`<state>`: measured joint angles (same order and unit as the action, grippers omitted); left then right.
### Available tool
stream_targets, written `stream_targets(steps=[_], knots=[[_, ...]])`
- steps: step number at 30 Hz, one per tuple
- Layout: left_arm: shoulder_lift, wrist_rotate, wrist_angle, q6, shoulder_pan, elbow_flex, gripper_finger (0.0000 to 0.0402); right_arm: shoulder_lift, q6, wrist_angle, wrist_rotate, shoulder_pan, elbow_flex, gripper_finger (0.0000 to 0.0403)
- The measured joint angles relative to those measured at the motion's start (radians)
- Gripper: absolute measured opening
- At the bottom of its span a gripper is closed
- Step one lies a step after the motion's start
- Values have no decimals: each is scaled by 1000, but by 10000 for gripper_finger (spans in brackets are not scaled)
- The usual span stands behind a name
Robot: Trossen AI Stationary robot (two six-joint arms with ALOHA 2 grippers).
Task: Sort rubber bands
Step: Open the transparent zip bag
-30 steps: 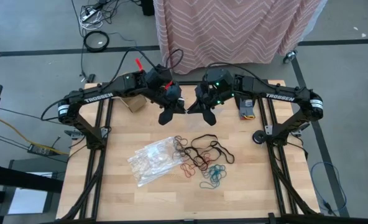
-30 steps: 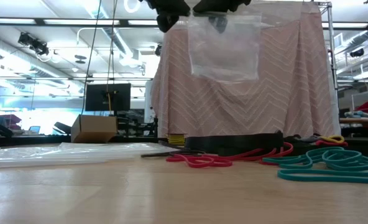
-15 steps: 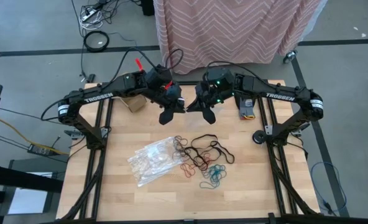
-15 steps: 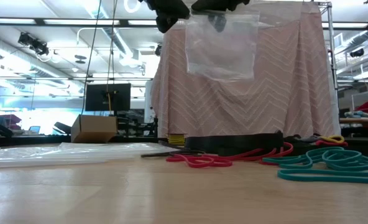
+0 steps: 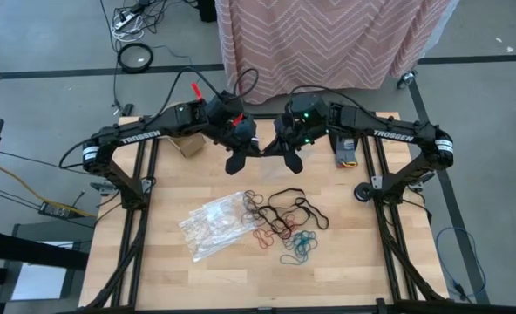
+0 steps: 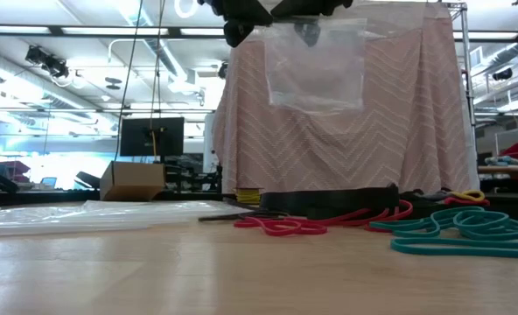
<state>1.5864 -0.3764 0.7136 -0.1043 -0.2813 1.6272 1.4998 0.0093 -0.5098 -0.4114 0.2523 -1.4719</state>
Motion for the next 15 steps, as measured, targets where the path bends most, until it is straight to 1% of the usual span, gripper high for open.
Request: stream_targets(steps=[15], knots=[[0,17,-11,-1,0,0,1,-11,-3,-39,12,27,-1,2]])
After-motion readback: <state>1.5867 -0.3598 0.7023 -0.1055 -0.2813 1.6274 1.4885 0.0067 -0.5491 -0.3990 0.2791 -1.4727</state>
